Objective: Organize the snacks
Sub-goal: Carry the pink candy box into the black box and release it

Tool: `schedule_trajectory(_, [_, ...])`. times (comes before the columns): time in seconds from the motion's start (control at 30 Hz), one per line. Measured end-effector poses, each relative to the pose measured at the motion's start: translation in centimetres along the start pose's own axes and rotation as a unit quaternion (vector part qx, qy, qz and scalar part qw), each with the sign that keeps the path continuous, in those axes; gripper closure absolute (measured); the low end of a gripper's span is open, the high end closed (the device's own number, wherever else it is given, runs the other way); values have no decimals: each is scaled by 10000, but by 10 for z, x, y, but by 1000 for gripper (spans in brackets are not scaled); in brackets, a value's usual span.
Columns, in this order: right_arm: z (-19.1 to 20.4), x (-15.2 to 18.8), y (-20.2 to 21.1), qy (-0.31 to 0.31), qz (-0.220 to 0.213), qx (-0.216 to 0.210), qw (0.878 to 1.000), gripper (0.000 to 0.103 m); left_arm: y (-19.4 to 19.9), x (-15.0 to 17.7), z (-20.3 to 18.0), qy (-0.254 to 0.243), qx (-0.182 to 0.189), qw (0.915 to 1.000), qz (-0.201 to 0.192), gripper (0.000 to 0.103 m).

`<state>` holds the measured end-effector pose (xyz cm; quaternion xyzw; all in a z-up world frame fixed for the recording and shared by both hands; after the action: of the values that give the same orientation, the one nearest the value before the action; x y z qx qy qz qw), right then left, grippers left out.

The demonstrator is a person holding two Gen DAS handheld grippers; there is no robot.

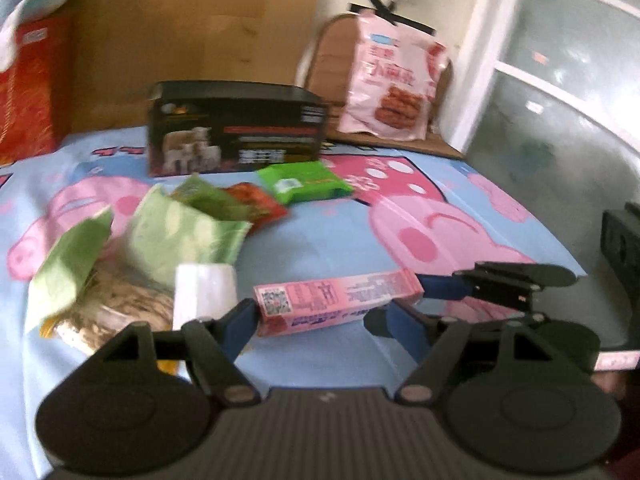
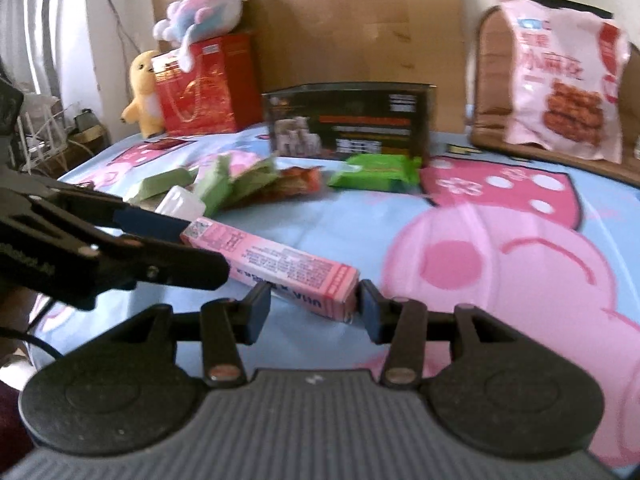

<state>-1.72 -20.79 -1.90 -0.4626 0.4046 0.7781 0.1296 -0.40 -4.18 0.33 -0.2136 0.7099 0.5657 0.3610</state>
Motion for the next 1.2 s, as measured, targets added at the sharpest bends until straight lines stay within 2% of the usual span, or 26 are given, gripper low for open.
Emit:
schedule_trajectory(0.17, [3, -2, -3, 18, 35, -26, 10000, 51, 0, -2, 8, 269, 257, 9993, 82, 27])
schedule_trajectory(0.3, [-1, 3, 7, -37, 18, 94, 9999, 51, -6, -1, -1, 146, 402, 9990, 145, 21])
schedule_trajectory(0.37, [-3, 4, 10, -62, 5, 159, 9999, 51, -10, 1, -8, -18, 278, 9995, 146, 19])
schedule_trajectory(0.5, [-1, 6, 11, 43, 2, 287, 9996, 52, -18, 1, -19, -166, 154, 9996, 190, 22])
schedule_trajectory(0.57, [-5, 6, 11, 17, -38, 435, 9990, 53, -19, -3, -21, -154, 222, 9994, 230, 26])
schedule_trajectory(0.67, [-12, -1, 16, -165, -260, 406, 9987, 53, -19, -15, -18, 27, 356, 9991, 230, 26])
schedule_trajectory(0.77, [-12, -19, 20, -41, -624, 499, 9968, 53, -19, -34, -14, 147, 457, 9987, 146, 26])
schedule_trajectory(1.0, [-34, -89, 3, 226, -1261, 416, 9909, 53, -23, -112, 13, 456, 381, 9969, -522, 26])
schedule_trajectory(1.2, [-66, -137, -48, 112, -1386, 296, 9898, 53, -67, -169, 50, 687, -86, 9951, -702, 26])
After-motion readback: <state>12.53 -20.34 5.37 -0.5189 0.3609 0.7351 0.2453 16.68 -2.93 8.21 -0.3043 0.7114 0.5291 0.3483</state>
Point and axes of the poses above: each gripper's, at about its wrist camera, not at the fingertips, and y roughly against the way its jaws point, z to its left, x to its underside, the point moved 4 cm from there along -y, roughly the way its jaws point, and after that the axes turned 13 degrees about -x, right-handed, at the moved point
